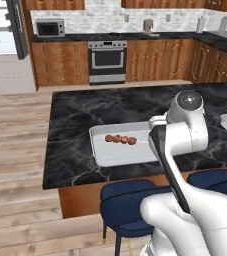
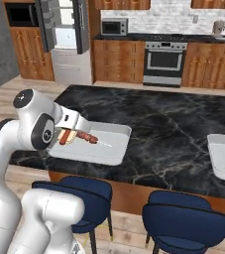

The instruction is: Place the cold items (sweet potato and carrot) from the fridge in one tupperware on the dining counter. Place the warm items (hot dog and kebab skewer) in the stove area in another tupperware.

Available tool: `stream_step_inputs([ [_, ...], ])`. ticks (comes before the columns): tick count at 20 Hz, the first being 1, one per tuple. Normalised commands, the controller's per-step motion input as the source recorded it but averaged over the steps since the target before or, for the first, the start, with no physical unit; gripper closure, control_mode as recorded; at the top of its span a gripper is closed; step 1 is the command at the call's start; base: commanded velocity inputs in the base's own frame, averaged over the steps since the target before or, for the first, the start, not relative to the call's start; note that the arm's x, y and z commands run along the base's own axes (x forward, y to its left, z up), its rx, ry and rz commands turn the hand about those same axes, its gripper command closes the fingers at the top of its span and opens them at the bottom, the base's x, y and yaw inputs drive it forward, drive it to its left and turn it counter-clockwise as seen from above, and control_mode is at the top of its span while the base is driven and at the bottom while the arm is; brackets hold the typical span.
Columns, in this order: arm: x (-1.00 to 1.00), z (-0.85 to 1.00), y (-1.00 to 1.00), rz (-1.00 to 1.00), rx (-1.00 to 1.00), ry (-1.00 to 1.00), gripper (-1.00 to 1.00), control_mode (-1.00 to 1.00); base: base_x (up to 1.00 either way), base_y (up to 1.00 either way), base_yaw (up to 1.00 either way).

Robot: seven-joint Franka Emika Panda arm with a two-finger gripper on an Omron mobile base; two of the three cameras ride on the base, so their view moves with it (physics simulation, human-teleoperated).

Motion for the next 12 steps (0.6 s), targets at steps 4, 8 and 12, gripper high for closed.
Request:
stream_step_inputs([
  [4,0.0,0.0,0.0,0.0,0.0,0.0,1.0,1.0,0.72,-0.28,0.44],
  [8,0.69,-0.05,-0.1,0.33,0.06,0.11,1.0,-1.0,0.19,-0.05,0.1],
  [12,1.0,-0.22,0.0,0.47,0.0,0.27,1.0,-1.0,0.0,0.0,0.0],
])
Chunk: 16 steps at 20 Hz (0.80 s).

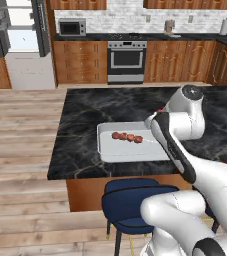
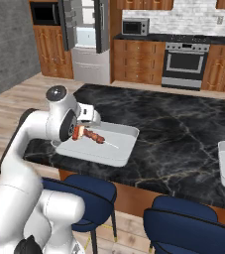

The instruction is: Place the cold items (sweet potato and carrot) from the fridge in one tupperware on the dining counter. Place the warm items (hot dog and kebab skewer) in the stove area in another tupperware.

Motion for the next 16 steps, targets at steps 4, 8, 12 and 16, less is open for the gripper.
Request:
stream_step_inputs([
  [4,0.92,-0.35,0.0,0.5,0.0,0.36,1.0,-1.0,0.0,0.0,0.0],
  [8,0.82,-0.43,0.06,0.46,-0.02,0.39,1.0,-1.0,0.0,0.0,0.0],
  [12,0.62,-0.47,0.09,0.38,-0.04,0.34,1.0,-1.0,0.0,0.0,0.0],
  [16,0.56,-0.52,0.18,0.32,-0.05,0.3,1.0,-1.0,0.0,0.0,0.0],
])
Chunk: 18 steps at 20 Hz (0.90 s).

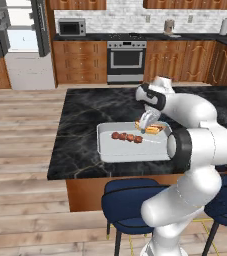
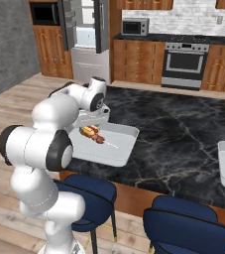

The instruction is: Place the cold items (sweet potato and carrot) from the fridge in one tupperware on the dining counter. Place the warm items (hot dog and kebab skewer) in the stove area in another tupperware.

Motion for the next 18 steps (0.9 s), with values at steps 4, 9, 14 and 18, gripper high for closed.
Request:
stream_step_inputs([
  [4,0.45,-0.61,0.35,0.22,-0.09,0.26,1.0,-1.0,0.0,0.0,0.0],
  [9,0.51,-0.64,0.33,0.2,-0.07,0.16,1.0,-1.0,0.0,0.0,0.0],
  [14,0.5,-0.6,0.16,0.22,-0.03,-0.01,1.0,-1.0,0.0,0.0,0.0],
  [18,0.42,-0.47,0.03,0.2,0.0,0.0,1.0,-1.0,0.0,0.0,0.0],
])
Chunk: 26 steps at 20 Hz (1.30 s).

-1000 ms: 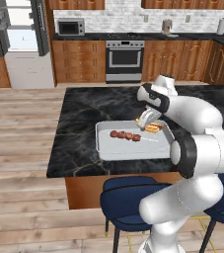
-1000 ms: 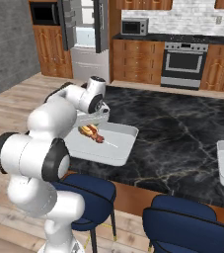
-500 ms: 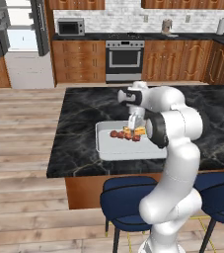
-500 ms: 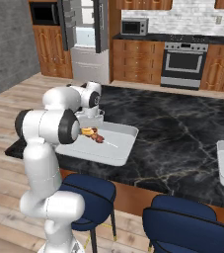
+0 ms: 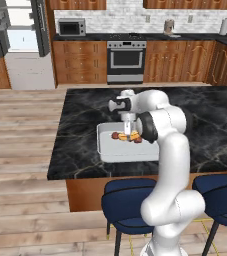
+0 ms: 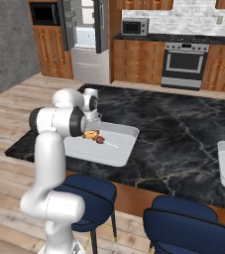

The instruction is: Place the cold items (sweet potato and carrot) from the fridge in one tupperware on the dining counter. Place the warm items (hot dog and kebab skewer) in the stove area in another tupperware.

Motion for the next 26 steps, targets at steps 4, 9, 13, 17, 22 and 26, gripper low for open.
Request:
stream_step_inputs([
  [4,0.04,-0.3,0.0,0.02,0.0,0.0,1.0,-1.0,0.0,0.0,0.0],
  [9,-0.02,-0.23,0.01,-0.07,0.0,0.0,1.0,-1.0,0.0,0.0,0.0],
  [13,-0.08,-0.33,0.08,-0.08,0.0,-0.05,-1.0,-1.0,0.0,0.0,0.0],
  [17,-0.08,-0.25,0.01,-0.03,0.0,-0.05,-1.0,-1.0,0.0,0.0,0.0],
  [22,-0.39,-0.02,0.0,0.0,0.0,-0.15,-1.0,-1.0,0.0,0.0,0.0],
  [26,-0.55,0.16,0.0,0.0,0.0,-0.17,-1.0,-1.0,0.0,0.0,0.0],
])
